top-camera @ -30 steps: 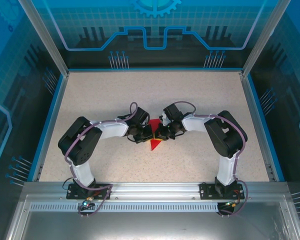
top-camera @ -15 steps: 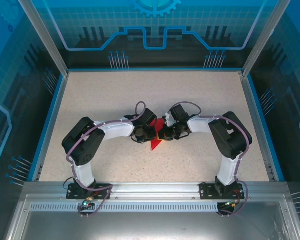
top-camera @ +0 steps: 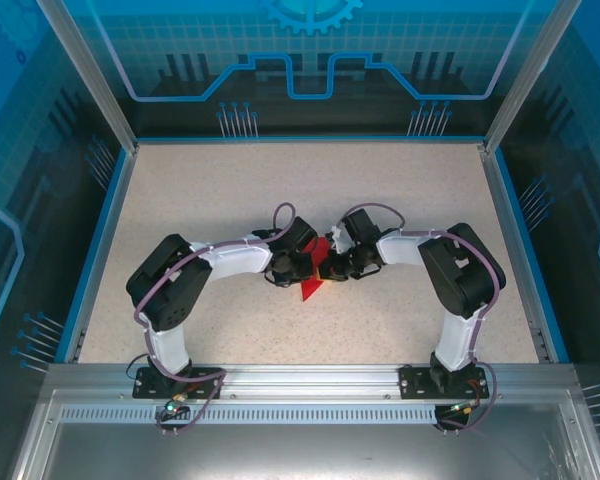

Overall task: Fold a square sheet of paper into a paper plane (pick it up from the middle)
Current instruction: Third fold the triangle at the center of the table.

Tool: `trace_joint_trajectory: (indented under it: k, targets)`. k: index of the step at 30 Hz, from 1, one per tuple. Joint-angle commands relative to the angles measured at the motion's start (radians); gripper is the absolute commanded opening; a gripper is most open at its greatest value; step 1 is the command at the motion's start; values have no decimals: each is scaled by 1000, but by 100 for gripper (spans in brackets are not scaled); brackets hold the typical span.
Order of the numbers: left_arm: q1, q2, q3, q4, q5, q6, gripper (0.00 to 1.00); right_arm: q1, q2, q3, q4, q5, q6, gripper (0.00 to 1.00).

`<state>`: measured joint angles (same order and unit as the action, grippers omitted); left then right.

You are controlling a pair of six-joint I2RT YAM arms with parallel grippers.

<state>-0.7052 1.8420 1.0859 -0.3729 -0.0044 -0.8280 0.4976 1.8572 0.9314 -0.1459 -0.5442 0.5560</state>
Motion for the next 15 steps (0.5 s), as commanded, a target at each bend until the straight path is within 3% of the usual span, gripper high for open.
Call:
trace_joint_trajectory:
  k: [1, 15]
  targets:
    - [-9, 55, -7, -149, -63, 17, 0, -17, 26, 15, -55, 62, -8, 1]
    - [-11, 76, -12, -192, -94, 28, 0, -236, -42, 38, -147, 231, 80, 0]
